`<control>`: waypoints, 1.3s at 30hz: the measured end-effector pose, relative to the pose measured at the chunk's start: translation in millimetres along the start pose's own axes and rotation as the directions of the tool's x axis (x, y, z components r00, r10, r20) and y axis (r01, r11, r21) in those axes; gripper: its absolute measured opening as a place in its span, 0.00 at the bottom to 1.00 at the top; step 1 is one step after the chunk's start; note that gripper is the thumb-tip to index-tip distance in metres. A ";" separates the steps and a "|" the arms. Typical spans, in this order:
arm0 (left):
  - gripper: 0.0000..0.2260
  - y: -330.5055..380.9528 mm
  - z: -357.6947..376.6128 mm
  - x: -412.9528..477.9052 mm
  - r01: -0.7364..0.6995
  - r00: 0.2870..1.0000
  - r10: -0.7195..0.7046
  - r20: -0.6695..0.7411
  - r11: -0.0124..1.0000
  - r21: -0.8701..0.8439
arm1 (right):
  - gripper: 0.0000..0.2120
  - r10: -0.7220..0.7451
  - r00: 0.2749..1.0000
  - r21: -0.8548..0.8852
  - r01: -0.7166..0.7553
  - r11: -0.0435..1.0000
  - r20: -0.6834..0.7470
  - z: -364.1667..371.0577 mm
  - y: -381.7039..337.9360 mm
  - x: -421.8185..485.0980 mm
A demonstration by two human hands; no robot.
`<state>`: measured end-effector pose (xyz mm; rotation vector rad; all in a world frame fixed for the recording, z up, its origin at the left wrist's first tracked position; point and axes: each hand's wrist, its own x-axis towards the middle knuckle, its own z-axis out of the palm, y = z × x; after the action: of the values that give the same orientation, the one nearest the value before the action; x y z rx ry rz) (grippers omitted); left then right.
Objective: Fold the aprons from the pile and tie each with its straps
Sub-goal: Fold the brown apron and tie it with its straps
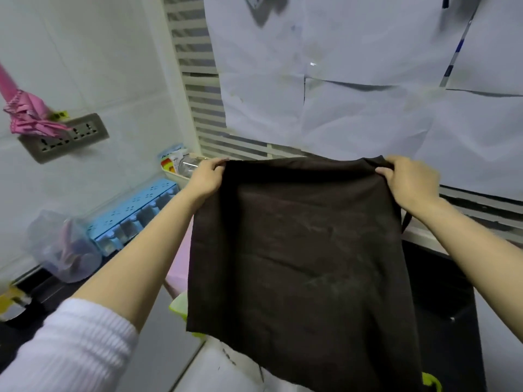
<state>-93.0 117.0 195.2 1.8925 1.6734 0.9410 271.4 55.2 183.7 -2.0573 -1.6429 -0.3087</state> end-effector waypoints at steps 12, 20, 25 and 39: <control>0.19 -45.0 114.8 57.0 0.142 0.975 -0.148 0.165 0.989 0.047 | 0.06 0.162 0.959 0.388 -0.245 0.889 0.234 89.3 43.9 18.6; 0.17 -84.1 149.9 51.4 0.150 0.945 -0.215 0.246 0.954 0.260 | 0.02 0.099 0.902 0.341 -0.259 0.904 0.421 135.9 60.4 -12.3; 0.18 -126.8 169.3 33.9 -0.027 0.871 -0.282 0.403 0.792 0.610 | 0.02 0.097 0.777 0.173 -0.257 0.951 0.622 155.2 74.7 -49.6; 0.09 -108.1 163.8 -1.8 -0.050 0.875 -0.004 0.485 0.994 0.098 | 0.02 -0.143 0.705 0.363 -0.172 0.916 0.695 141.9 59.3 -100.1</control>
<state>-46.2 151.5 7.8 2.0091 1.4166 0.3355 285.8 31.8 2.2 -1.9507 -1.8793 0.9015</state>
